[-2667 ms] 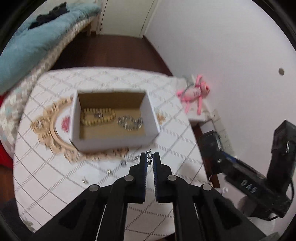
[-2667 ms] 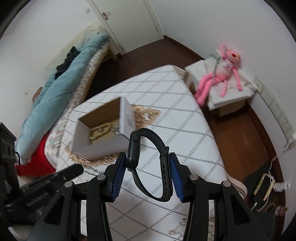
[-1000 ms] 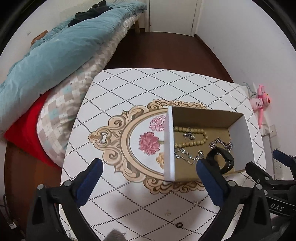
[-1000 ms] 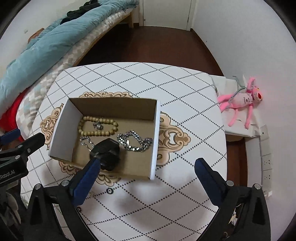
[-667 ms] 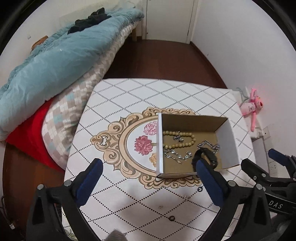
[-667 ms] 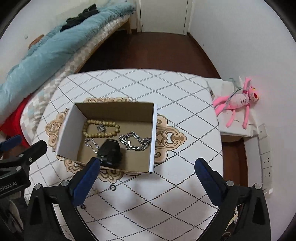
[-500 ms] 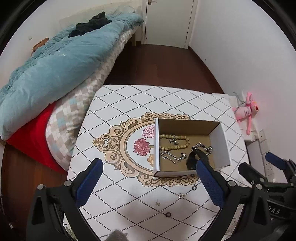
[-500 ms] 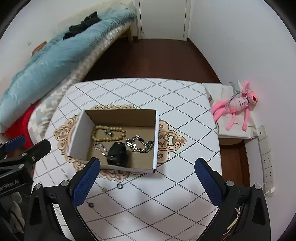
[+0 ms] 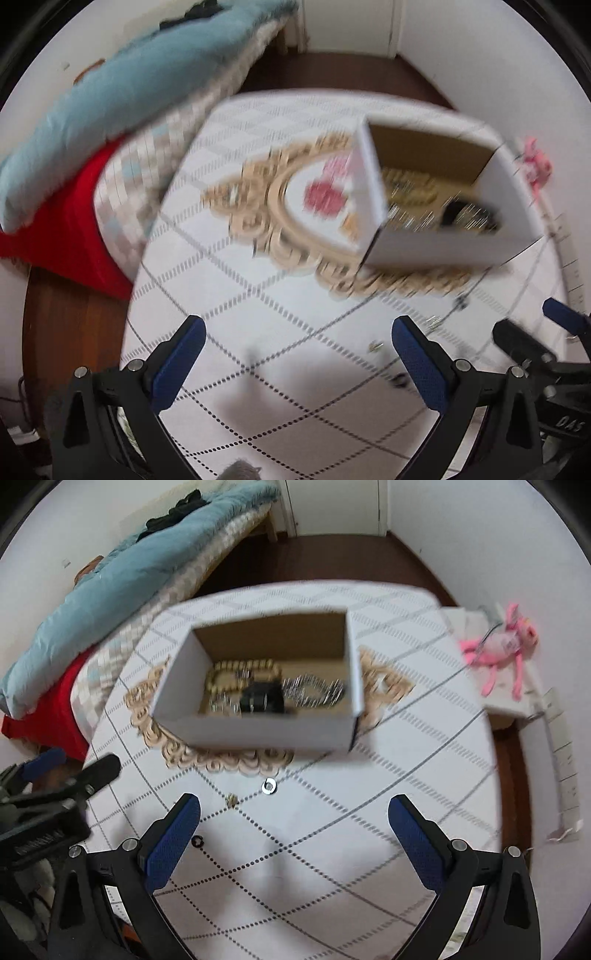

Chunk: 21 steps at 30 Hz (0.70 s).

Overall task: Organize jewelry
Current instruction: 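Grasp a small black ring with the right gripper while the left gripper grasps a gold earring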

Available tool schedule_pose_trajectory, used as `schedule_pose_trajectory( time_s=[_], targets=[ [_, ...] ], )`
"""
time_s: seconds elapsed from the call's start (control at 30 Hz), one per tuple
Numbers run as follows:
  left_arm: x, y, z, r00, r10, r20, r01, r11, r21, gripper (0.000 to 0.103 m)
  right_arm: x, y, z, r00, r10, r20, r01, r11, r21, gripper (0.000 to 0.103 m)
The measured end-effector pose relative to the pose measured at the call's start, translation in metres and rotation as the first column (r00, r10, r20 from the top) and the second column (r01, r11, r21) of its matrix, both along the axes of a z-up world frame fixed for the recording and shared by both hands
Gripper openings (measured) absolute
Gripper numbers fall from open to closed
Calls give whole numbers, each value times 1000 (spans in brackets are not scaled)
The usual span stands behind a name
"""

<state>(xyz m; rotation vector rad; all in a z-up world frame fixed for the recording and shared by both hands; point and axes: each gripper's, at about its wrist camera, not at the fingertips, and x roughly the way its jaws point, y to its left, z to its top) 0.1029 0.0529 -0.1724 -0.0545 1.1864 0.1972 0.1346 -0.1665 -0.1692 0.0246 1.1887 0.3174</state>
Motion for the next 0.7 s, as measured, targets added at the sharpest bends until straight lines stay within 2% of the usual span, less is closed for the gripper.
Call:
schedule_pose_trajectory(
  time_s=[0.03,0.07,0.1,0.2,0.33,0.37,0.47,0.53,0.57,0.6,0.7],
  targets=[
    [0,2,-10,1000,4,-19,-4,1000,0,103,1,2,-12,1000,-2,-13,2,1000,15,102],
    [0,5,-18,999,11,-33,-11,1000,3,103,1,4,-21,1000,-4,-20,5,1000,30,97],
    [-1,6,-23,999,15,-41,-15,1000,5,103,1,6,-30,1000,-3,-27,4,999,39,86],
    [-2,12,-33,998,25,-59,-25,1000,-6,103,3,11,-48,999,-1,-36,3,998,57,66],
    [-2,17,-36,998,29,-61,-29,1000,-11,103,6,21,-49,1000,13,21,-14,999,40,56],
    [-2,18,-36,998,30,-62,-31,999,-13,103,8,23,-49,1000,17,22,-18,999,44,49],
    [-2,19,-36,998,30,-61,-31,999,-11,103,8,33,-49,998,39,53,-38,999,-18,39],
    [-1,21,-37,998,29,-58,-30,999,-13,103,4,38,-49,995,55,82,-49,996,-80,27],
    [-3,20,-36,998,27,-51,-27,1000,-12,103,2,40,-49,993,67,94,-57,993,-103,16],
    [-5,18,-35,999,23,-47,-24,1000,-12,103,2,41,-49,992,74,98,-63,992,-111,13],
    [-9,9,-34,999,1,-41,-2,1000,-26,103,-1,34,-48,993,68,99,-57,992,-109,13]
  ],
)
